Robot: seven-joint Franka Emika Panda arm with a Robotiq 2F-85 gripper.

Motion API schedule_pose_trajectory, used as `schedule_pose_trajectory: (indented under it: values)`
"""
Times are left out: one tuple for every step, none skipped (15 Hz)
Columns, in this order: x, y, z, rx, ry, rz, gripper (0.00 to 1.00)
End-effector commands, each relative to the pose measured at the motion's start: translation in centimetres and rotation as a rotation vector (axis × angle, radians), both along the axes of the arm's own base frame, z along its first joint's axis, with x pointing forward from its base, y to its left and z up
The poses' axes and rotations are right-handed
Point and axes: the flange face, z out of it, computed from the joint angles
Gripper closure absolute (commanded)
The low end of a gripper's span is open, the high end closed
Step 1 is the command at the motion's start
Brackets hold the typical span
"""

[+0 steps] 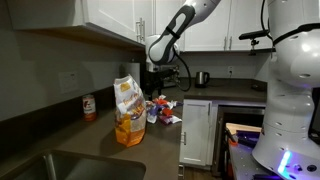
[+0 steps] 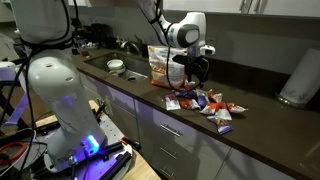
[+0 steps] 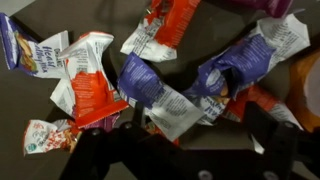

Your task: Put one sachet in the packet

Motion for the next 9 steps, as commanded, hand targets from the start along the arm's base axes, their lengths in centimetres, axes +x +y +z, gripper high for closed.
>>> schedule_pose_trajectory:
  values:
    - [0.9, -1.4, -3.2, -0.039, 0.018, 0.001, 0.0]
    - [1.1, -1.6, -4.0, -0.045, 0.022, 0.005, 0.0]
    - [1.4, -1.7, -4.7, -0.056, 0.02, 0.01, 0.0]
    - [1.7, -1.8, -5.3, -0.06, 0.013, 0.012, 0.0]
    - [2.1, -1.9, -5.8, -0.07, 0.002, 0.014, 0.0]
    - [2.4, -2.0, -6.2, -0.073, -0.004, 0.018, 0.0]
    - [2.7, -2.1, -6.5, -0.079, -0.012, 0.023, 0.0]
    - [3.1, -2.1, -6.7, -0.087, -0.02, 0.027, 0.0]
    - [3.4, -2.2, -7.0, -0.093, -0.021, 0.03, 0.0]
